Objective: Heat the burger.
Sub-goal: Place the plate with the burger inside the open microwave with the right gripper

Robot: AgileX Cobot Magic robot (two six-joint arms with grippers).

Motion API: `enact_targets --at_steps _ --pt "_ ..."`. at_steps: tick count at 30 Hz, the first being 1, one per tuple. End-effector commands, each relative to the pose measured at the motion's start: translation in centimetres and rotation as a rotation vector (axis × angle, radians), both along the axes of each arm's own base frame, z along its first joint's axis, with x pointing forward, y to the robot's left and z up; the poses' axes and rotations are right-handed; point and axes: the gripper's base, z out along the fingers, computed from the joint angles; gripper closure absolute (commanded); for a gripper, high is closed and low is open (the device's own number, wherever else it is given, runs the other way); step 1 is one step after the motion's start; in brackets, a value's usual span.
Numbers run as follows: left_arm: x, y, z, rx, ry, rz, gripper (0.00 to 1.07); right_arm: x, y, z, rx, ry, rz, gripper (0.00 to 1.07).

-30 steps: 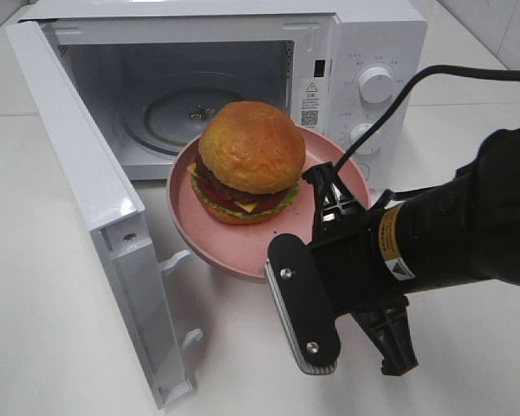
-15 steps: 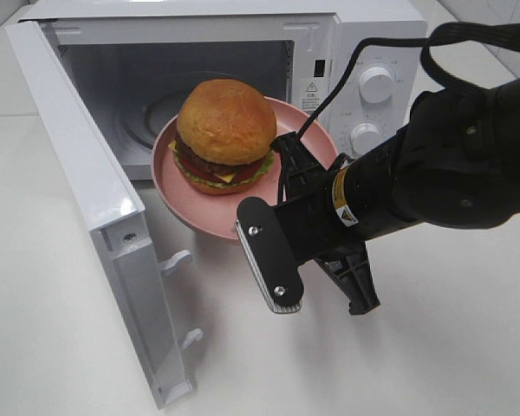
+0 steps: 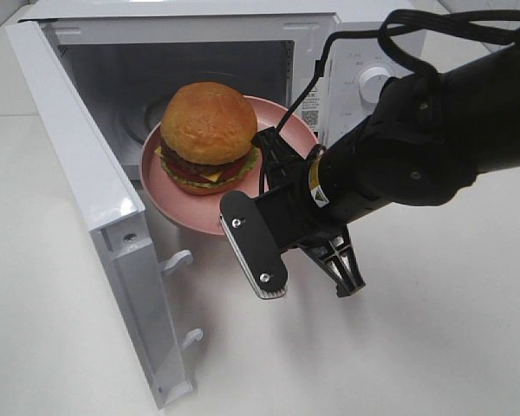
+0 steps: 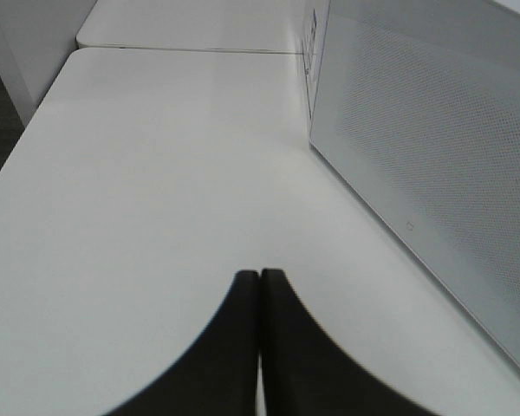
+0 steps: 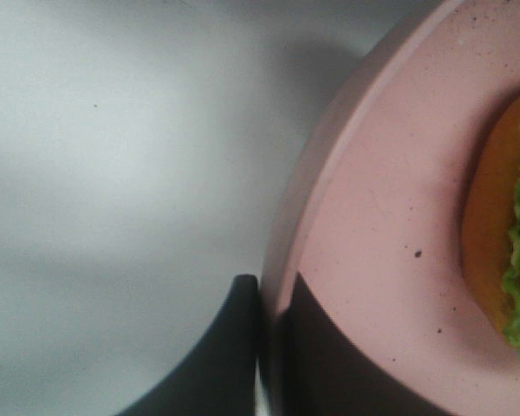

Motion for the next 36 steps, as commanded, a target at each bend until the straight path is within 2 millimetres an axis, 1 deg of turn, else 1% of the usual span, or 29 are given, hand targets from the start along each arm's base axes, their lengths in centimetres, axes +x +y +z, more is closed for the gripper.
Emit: enact_targets --at_steps 1,2,6,9,10,11,13,14,15,16,18,19,20,21,23,24,26,27,28,29,30,31,32,33,34,36 --pt "-0.2 0.0 0.0 -0.002 -0.025 0.0 1.07 1.4 0.4 1.6 0.037 -0.048 0.017 1.07" --pt "-0.2 0.0 0.0 -0.002 -0.025 0.0 1.07 2.2 0.0 1.9 0.031 -0.033 -0.005 1.07" --pt "-0.2 0.0 0.0 -0.002 -0.025 0.0 1.07 2.9 0.0 2.2 0.027 -0.02 -0.003 1.07" --pt "-0.2 0.0 0.0 -0.002 -0.025 0.0 1.07 3.4 0.5 2.2 0.014 -0.004 0.012 1.07" --pt "-0.2 0.0 0.0 -0.002 -0.025 0.0 1.07 3.9 1.0 2.2 0.019 0.008 0.005 1.07" --pt "-0.2 0.0 0.0 -0.002 -0.025 0.0 1.07 3.9 1.0 2.2 0.019 0.008 0.005 1.07" --pt "-0.2 0.0 0.0 -0.002 -0.025 0.0 1.07 4.8 1.7 2.1 0.031 0.011 -0.005 1.07" --pt "-0.2 0.0 0.0 -0.002 -0.025 0.0 1.07 4.8 1.7 2.1 0.031 0.011 -0.005 1.07" --pt "-0.2 0.0 0.0 -0.002 -0.025 0.0 1.07 5.4 2.3 2.2 0.049 0.013 -0.02 1.07" --pt "-0.2 0.0 0.0 -0.002 -0.025 0.0 1.07 5.4 2.3 2.2 0.049 0.013 -0.02 1.07" --pt "-0.2 0.0 0.0 -0.002 -0.025 0.0 1.07 6.4 3.1 2.1 0.059 0.037 -0.051 1.07" --pt "-0.2 0.0 0.0 -0.002 -0.025 0.0 1.07 6.4 3.1 2.1 0.059 0.037 -0.051 1.07" --pt "-0.2 0.0 0.0 -0.002 -0.025 0.0 1.07 7.0 3.6 2.0 0.07 0.049 -0.074 1.07" --pt "-0.2 0.0 0.0 -0.002 -0.025 0.0 1.07 7.0 3.6 2.0 0.07 0.049 -0.074 1.07" --pt "-0.2 0.0 0.0 -0.002 -0.025 0.0 1.07 8.1 4.5 2.0 0.1 0.07 -0.124 1.07" --pt "-0.2 0.0 0.0 -0.002 -0.025 0.0 1.07 8.1 4.5 2.0 0.1 0.07 -0.124 1.07" --pt "-0.2 0.0 0.0 -0.002 -0.025 0.0 1.07 9.3 5.5 1.9 0.136 0.097 -0.185 1.07" --pt "-0.2 0.0 0.0 -0.002 -0.025 0.0 1.07 9.3 5.5 1.9 0.136 0.097 -0.185 1.07" --pt "-0.2 0.0 0.0 -0.002 -0.025 0.0 1.07 10.0 6.0 1.9 0.164 0.128 -0.244 1.07" --pt "-0.2 0.0 0.0 -0.002 -0.025 0.0 1.07 10.0 6.0 1.9 0.164 0.128 -0.244 1.07" --pt "-0.2 0.0 0.0 -0.002 -0.025 0.0 1.07 10.7 6.6 2.1 0.201 0.156 -0.31 1.07" --pt "-0.2 0.0 0.0 -0.002 -0.025 0.0 1.07 11.1 6.9 2.1 0.216 0.164 -0.332 1.07" --pt "-0.2 0.0 0.0 -0.002 -0.025 0.0 1.07 11.1 6.9 2.1 0.216 0.164 -0.332 1.07" --pt "-0.2 0.0 0.0 -0.002 -0.025 0.0 1.07 11.7 7.5 2.1 0.226 0.172 -0.352 1.07" --pt "-0.2 0.0 0.0 -0.002 -0.025 0.0 1.07 11.7 7.5 2.1 0.226 0.172 -0.352 1.07" --pt "-0.2 0.0 0.0 -0.002 -0.025 0.0 1.07 12.5 8.1 1.6 0.239 0.185 -0.378 1.07"
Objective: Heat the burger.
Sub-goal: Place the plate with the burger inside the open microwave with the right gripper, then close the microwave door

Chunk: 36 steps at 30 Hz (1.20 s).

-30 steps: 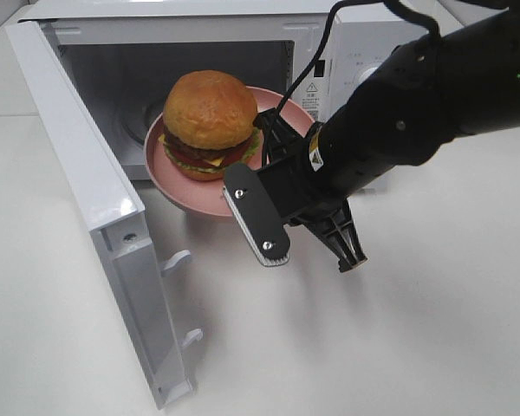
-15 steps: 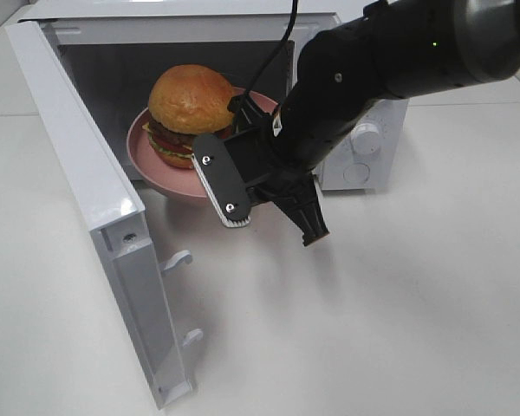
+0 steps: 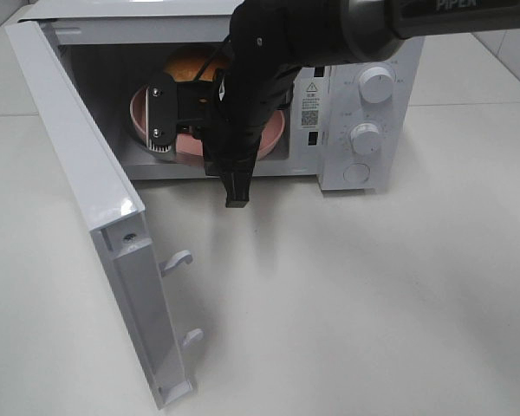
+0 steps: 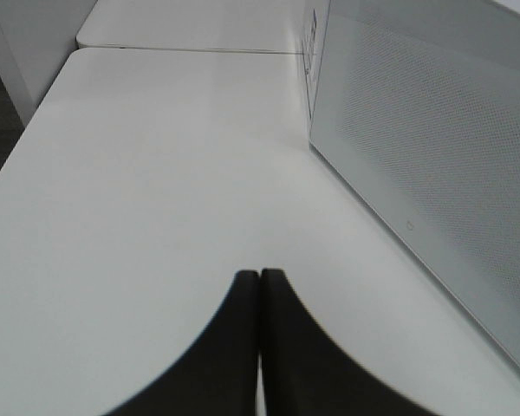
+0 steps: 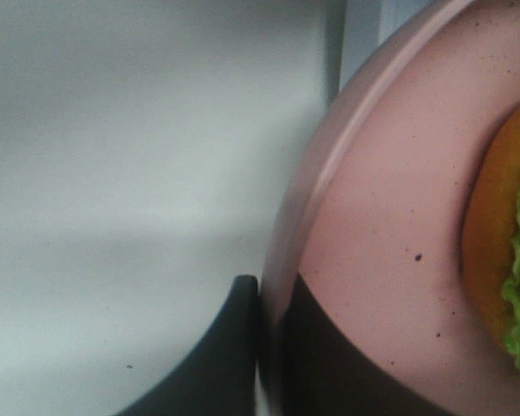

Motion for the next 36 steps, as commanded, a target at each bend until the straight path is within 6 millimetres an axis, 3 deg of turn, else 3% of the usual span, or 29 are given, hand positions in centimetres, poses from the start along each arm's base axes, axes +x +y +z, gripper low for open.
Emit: enact_targets --at_steps 1,8,15,19,20,21,23,25,28,30,36 --pt "-0.2 0.0 0.0 -0.003 -0.025 0.0 1.07 0.9 0.7 0.8 0.048 -0.043 -0.021 1.07" --pt "-0.2 0.0 0.0 -0.003 -0.025 0.0 1.07 1.9 1.2 -1.2 0.077 -0.008 -0.134 1.07" --pt "-0.2 0.0 0.0 -0.003 -0.025 0.0 1.07 1.9 1.3 -1.3 0.106 0.008 -0.182 1.02" --pt "-0.2 0.0 0.0 -0.003 -0.025 0.0 1.07 1.8 1.2 -1.3 0.118 0.033 -0.219 0.84" --pt "-0.2 0.0 0.0 -0.003 -0.025 0.0 1.07 1.8 1.2 -1.3 0.118 0.033 -0.219 0.84" --pt "-0.2 0.0 0.0 -0.003 -0.025 0.0 1.07 1.8 1.3 -1.0 0.136 0.038 -0.24 0.72" --pt "-0.2 0.0 0.0 -0.003 -0.025 0.0 1.07 1.8 1.2 -0.9 0.142 0.039 -0.248 0.66" --pt "-0.2 0.0 0.0 -0.003 -0.025 0.0 1.07 1.6 1.2 0.5 0.193 0.044 -0.296 0.47" --pt "-0.2 0.0 0.0 -0.003 -0.025 0.0 1.07 1.6 1.2 0.8 0.211 0.051 -0.321 0.44" --pt "-0.2 0.0 0.0 -0.003 -0.025 0.0 1.07 1.4 0.9 1.9 0.282 0.101 -0.443 0.31" --pt "-0.2 0.0 0.0 -0.003 -0.025 0.0 1.07 0.9 0.5 3.1 0.331 0.169 -0.582 0.3"
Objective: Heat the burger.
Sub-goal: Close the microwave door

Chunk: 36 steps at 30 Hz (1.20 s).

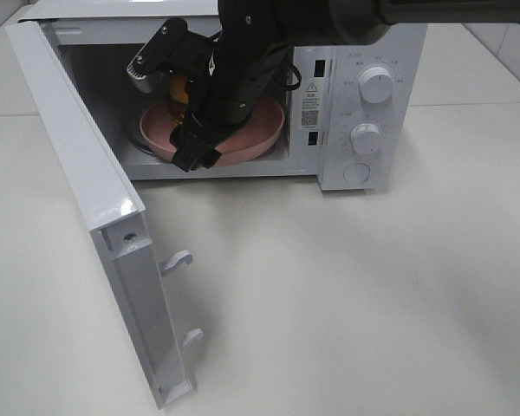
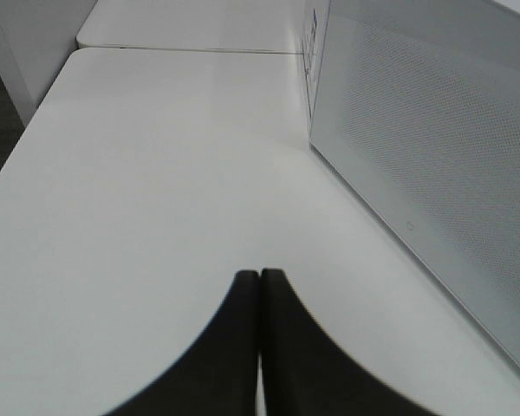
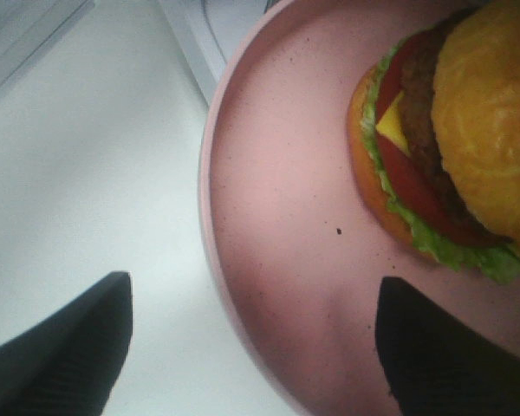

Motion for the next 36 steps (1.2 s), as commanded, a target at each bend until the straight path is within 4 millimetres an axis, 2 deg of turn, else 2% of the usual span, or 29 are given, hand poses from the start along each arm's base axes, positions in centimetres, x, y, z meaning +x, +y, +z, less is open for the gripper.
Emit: enact_targets --at_steps 1,6,11,16,22,28,31,32,33,34,35,36 --pt "-0.2 0.0 0.0 -0.003 -0.025 0.0 1.07 -0.7 -0.4 1.7 0.058 0.076 -0.13 0.32" --pt "-0.2 0.0 0.0 -0.003 -0.025 0.0 1.07 -1.6 -0.7 2.8 0.119 0.192 -0.245 0.32" --pt "-0.2 0.0 0.0 -0.003 -0.025 0.0 1.07 -2.9 -0.8 3.4 0.146 0.336 -0.297 0.32" --pt "-0.2 0.0 0.0 -0.003 -0.025 0.0 1.07 -3.7 -1.2 4.0 0.138 0.41 -0.346 0.32" --pt "-0.2 0.0 0.0 -0.003 -0.025 0.0 1.07 -5.2 -2.5 5.4 0.061 0.505 -0.419 0.32" --pt "-0.2 0.0 0.0 -0.003 -0.025 0.0 1.07 -6.2 -3.7 5.7 -0.055 0.57 -0.456 0.32" --pt "-0.2 0.0 0.0 -0.003 -0.025 0.0 1.07 -5.9 -4.8 6.0 -0.06 0.536 -0.535 0.32" --pt "-0.2 0.0 0.0 -0.003 -0.025 0.0 1.07 -5.6 -6.0 5.8 -0.074 0.532 -0.587 0.33" --pt "-0.2 0.0 0.0 -0.003 -0.025 0.0 1.07 -5.6 -6.0 5.8 -0.074 0.532 -0.587 0.33" --pt "-0.2 0.0 0.0 -0.003 -0.025 0.0 1.07 -5.4 -7.6 5.6 -0.08 0.547 -0.63 0.34" --pt "-0.2 0.0 0.0 -0.003 -0.025 0.0 1.07 -5.4 -7.6 5.6 -0.08 0.547 -0.63 0.34" --pt "-0.2 0.0 0.0 -0.003 -0.025 0.0 1.07 -5.4 -9.4 5.2 -0.09 0.57 -0.673 0.35"
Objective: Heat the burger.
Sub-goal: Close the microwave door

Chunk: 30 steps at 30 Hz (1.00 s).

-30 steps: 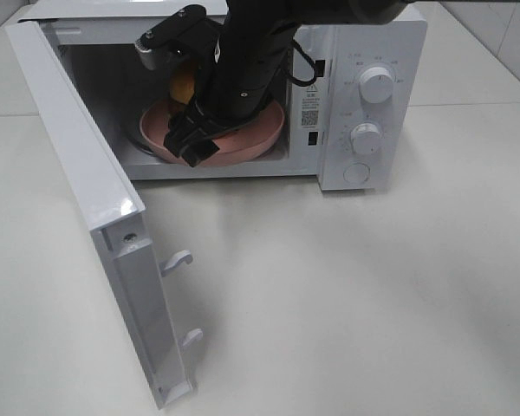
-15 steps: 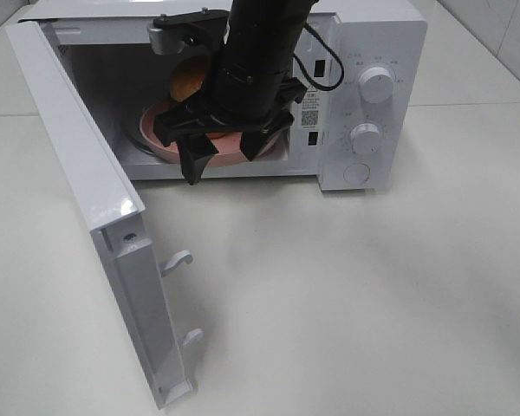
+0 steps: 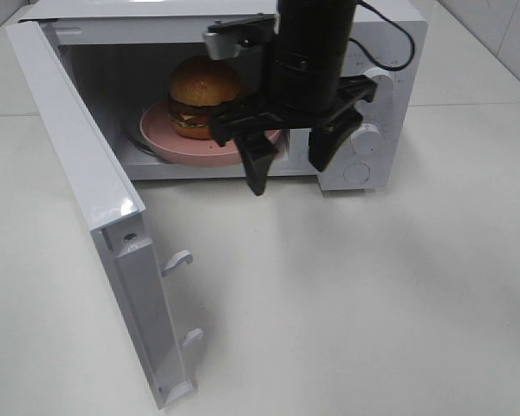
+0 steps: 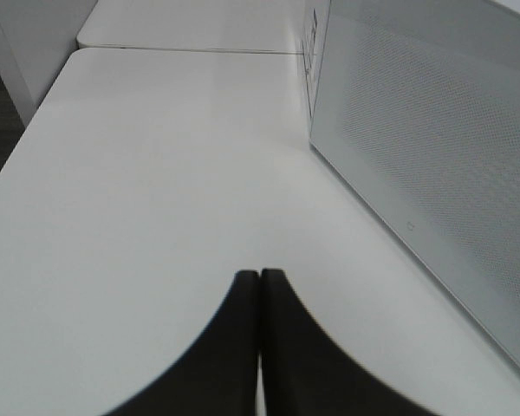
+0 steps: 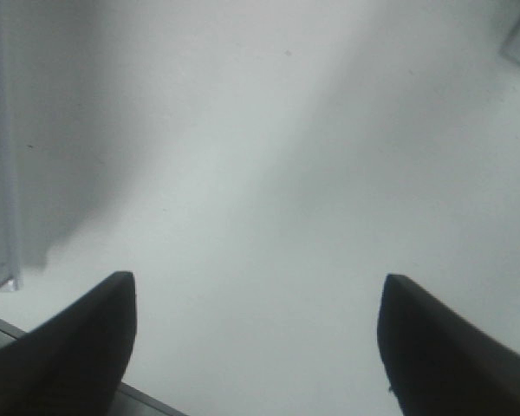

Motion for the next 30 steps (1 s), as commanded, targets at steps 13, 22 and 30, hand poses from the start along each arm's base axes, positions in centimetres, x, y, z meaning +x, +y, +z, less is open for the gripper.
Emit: enact_targets --at_steps 13,22,30 --pt "-0.2 0.0 0.0 -0.003 -0.025 0.0 1.07 -1.3 -16.9 3.5 -0.048 0.001 -0.405 0.37" --pt "-0.2 0.0 0.0 -0.003 -0.025 0.0 1.07 -6.6 -22.0 7.6 -0.014 -0.119 -0.544 0.37" --pt "-0.2 0.0 0.0 -0.003 -0.025 0.0 1.07 -16.4 -23.0 8.8 0.039 -0.245 -0.545 0.37"
